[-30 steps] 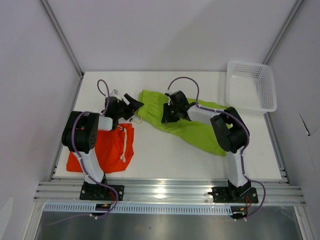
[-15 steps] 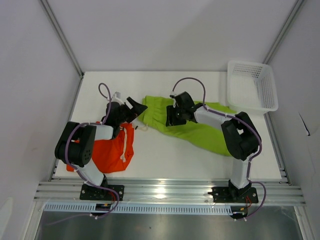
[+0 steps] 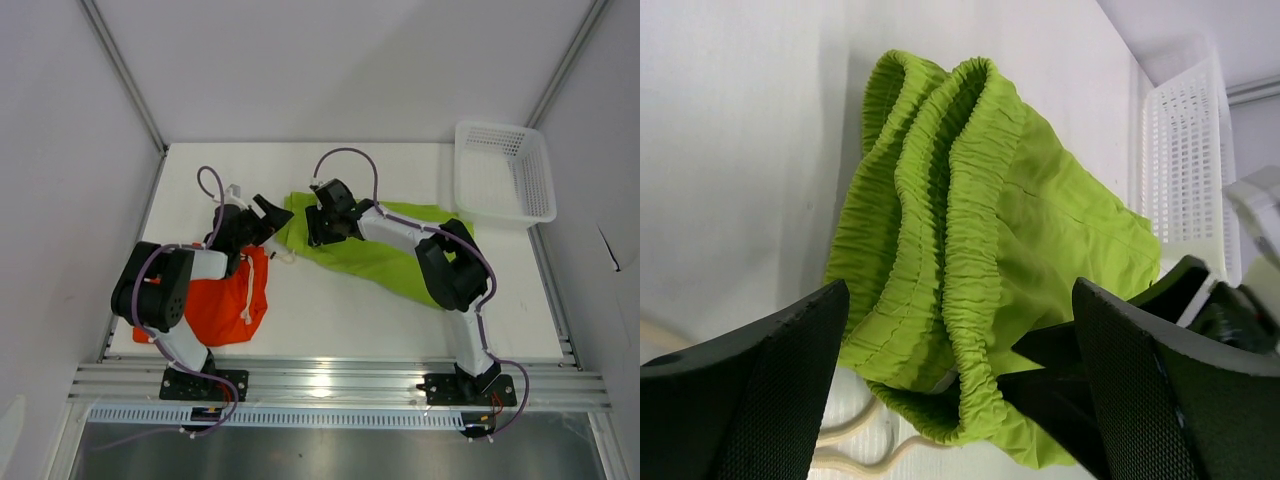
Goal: Fold and stack the shorts
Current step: Fold the shorts
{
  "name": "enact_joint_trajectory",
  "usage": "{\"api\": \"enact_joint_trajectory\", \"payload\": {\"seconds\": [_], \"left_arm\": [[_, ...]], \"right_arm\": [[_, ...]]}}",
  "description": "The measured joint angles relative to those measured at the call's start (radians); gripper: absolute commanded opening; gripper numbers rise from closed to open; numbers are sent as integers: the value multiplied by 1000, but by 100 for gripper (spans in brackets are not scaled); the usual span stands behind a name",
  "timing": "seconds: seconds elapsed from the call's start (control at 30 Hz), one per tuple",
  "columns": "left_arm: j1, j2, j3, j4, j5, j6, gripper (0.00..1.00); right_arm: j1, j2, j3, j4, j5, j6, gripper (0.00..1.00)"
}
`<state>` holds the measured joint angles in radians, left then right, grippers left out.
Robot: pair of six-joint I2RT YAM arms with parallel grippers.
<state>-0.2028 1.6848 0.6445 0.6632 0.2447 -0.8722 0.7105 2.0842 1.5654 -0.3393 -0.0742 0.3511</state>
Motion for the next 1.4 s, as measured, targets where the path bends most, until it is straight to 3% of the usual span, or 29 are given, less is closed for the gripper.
{"api": "enact_joint_trajectory", "payload": {"seconds": [0.53,0.8,1.07,1.4], "left_arm": [[-63,35,-45,102,-16,-27,87],[-101,-71,-155,107,-72,-82,87],[-103,-95,-159,110,-76,-123,90],[-75,-137,-57,-148,-39,-68,99]], "right_arm": [[30,29,4,2,9,57,48],[56,29,-6,35,-3,105,48],[51,29,-30,63,-28,129,51],[11,8,-103,111,-98,135,58]]}}
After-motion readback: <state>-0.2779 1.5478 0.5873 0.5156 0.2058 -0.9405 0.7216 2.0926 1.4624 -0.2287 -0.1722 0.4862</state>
